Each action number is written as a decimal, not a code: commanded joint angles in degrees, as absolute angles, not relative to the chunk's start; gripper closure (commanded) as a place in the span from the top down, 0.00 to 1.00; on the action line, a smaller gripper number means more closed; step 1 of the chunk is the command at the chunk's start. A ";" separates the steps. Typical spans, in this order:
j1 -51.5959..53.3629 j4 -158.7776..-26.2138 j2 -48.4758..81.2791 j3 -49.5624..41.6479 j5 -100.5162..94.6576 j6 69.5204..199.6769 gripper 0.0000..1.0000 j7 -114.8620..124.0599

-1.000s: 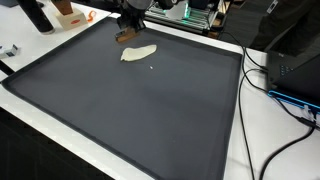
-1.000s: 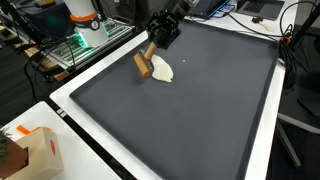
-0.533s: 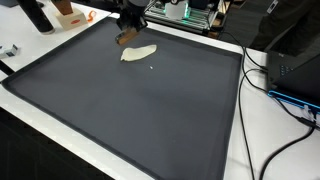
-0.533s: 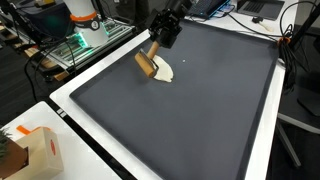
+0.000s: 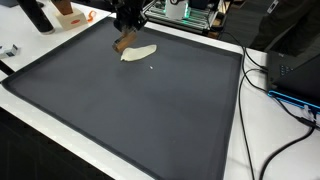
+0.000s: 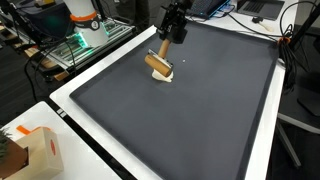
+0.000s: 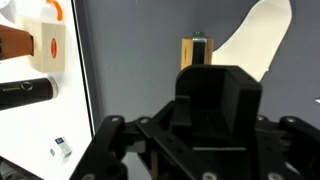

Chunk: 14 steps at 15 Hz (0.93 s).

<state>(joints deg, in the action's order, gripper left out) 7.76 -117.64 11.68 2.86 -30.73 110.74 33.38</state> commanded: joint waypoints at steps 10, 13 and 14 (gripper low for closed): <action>4.10 -127.62 -5.21 2.56 -17.80 119.95 0.21 -1.52; 3.80 -128.37 -7.97 1.99 -12.94 120.22 0.21 -11.94; 3.77 -128.74 -8.90 1.70 -11.58 120.65 0.21 -15.44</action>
<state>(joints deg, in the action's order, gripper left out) 4.27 -125.49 -4.37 2.46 -15.89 118.44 -5.95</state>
